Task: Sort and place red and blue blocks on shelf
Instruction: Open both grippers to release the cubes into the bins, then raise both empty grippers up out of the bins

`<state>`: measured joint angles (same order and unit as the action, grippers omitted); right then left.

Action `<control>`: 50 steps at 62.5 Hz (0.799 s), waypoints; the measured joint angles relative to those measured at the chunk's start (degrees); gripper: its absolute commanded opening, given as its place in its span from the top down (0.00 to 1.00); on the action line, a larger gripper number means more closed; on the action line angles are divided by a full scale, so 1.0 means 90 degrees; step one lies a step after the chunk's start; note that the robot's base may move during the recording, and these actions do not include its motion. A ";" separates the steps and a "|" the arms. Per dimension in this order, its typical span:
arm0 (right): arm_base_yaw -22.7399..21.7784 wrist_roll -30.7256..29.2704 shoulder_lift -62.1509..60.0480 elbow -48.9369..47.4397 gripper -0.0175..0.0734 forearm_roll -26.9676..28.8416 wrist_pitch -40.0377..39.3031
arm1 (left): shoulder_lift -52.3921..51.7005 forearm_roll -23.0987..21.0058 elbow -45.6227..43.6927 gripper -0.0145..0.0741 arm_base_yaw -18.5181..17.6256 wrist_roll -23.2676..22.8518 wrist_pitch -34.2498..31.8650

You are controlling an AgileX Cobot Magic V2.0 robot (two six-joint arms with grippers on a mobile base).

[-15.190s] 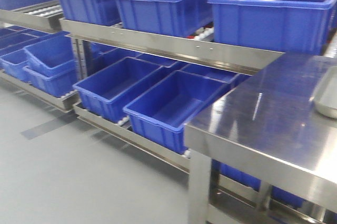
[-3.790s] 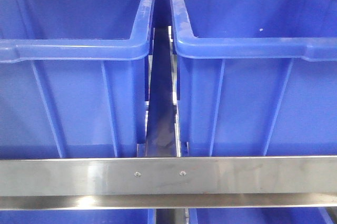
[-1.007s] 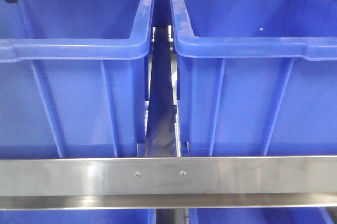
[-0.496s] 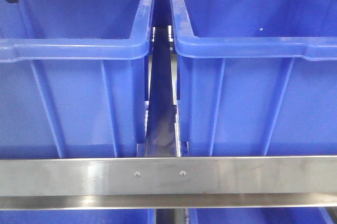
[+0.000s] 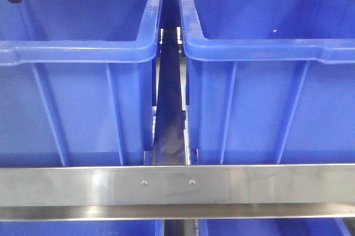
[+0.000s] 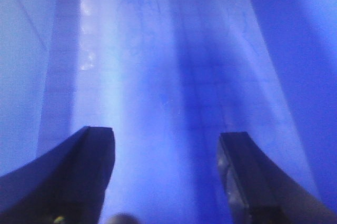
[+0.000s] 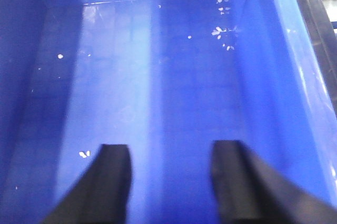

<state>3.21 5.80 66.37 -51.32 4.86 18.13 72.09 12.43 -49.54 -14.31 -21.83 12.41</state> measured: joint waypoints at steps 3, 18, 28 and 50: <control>0.0000 0.0000 0.0000 0.0000 0.52 0.0000 0.0000 | 0.0000 -0.0043 0.0000 0.48 0.0000 0.0000 0.0044; 0.0000 0.0000 0.0000 0.0000 0.70 0.0000 0.0000 | 0.0000 -0.0179 -0.0010 0.69 0.0000 0.0000 0.0343; 0.0000 0.0000 0.0000 0.0000 0.75 0.0000 0.0000 | 0.0000 -0.0179 -0.0010 0.70 0.0000 0.0000 0.0357; 0.0000 0.0000 0.0000 0.0000 0.75 0.0000 0.0000 | -0.0045 -0.0490 -0.0010 0.70 0.0000 0.0000 0.0384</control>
<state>3.21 5.80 66.37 -51.32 4.86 18.13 71.68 8.02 -49.63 -14.31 -21.83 15.86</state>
